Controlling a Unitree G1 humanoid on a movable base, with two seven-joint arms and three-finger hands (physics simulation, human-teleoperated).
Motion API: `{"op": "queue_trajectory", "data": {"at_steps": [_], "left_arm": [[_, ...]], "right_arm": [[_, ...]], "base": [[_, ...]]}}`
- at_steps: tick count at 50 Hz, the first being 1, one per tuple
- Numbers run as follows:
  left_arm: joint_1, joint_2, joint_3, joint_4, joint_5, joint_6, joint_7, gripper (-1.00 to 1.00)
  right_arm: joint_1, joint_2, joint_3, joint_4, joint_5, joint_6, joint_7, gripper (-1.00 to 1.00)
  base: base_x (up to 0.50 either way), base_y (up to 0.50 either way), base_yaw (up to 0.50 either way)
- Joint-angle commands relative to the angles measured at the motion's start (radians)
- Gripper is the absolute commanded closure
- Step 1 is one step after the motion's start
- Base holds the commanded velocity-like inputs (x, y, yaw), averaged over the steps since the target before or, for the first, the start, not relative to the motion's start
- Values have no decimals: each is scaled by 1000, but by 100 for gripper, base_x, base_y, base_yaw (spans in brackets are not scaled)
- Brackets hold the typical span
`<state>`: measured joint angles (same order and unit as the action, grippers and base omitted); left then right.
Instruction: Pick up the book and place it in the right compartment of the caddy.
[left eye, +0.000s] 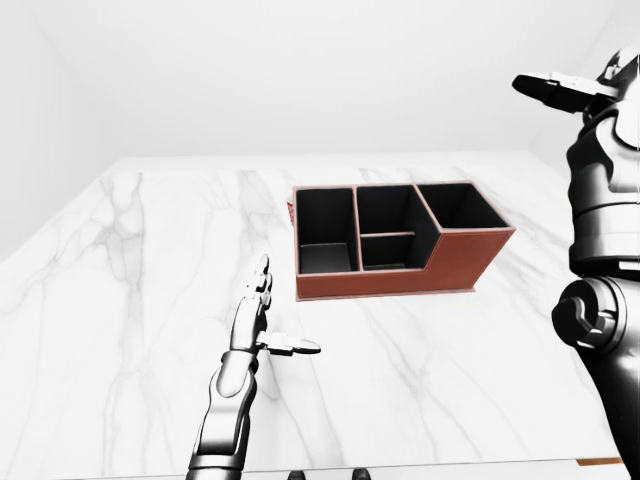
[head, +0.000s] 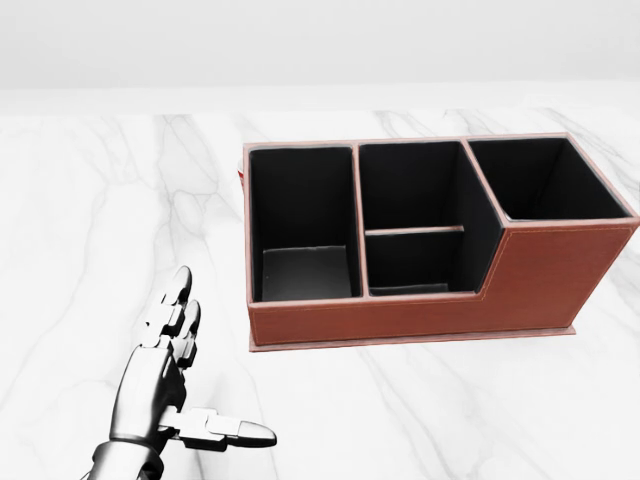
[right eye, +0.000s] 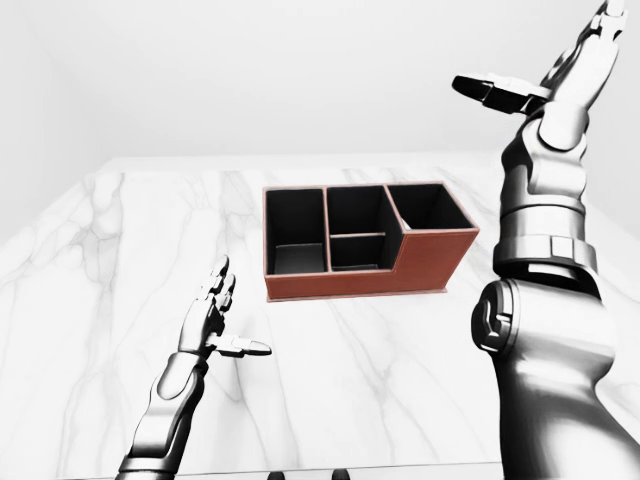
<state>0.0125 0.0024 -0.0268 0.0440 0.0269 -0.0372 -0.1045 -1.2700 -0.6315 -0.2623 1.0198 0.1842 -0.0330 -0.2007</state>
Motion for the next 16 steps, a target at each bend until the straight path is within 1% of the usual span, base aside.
{"op": "queue_trajectory", "data": {"at_steps": [1,2,3,5,9,11,12,14,15,16], "left_arm": [[-7,0,2,15,8,-7,15,-100],[-7,-1,1,15,8,-7,15,-100],[-6,-1,1,13,8,-5,15,-100],[-5,0,1,11,8,-5,15,-100],[-5,0,2,9,8,-2,15,-100],[-5,0,2,10,8,-3,15,-100],[-7,0,2,14,8,-5,15,-100],[-7,0,3,12,8,-2,15,-100],[-7,0,2,12,9,-1,15,-100],[-6,0,2,11,9,0,16,-100]], "right_arm": [[28,-78,-25,-316,134,110,-6,-100],[54,-84,-36,-373,160,120,-8,-100],[66,-105,-50,-452,192,120,-20,-100],[85,-126,-63,-531,230,120,-40,-100],[113,-173,-85,-640,309,120,-68,-100],[155,-182,-99,-686,340,120,-85,-100],[143,-203,-99,-698,357,120,-91,-100],[189,-207,-112,-736,385,120,-98,-100],[186,-224,-114,-749,400,120,-106,-100],[209,-228,-124,-773,420,120,-112,-100]], "base": [[0,0,0],[0,0,0],[0,0,0],[0,0,0],[0,0,0],[0,0,0],[0,0,0],[0,0,0],[0,0,0],[0,0,0]]}}
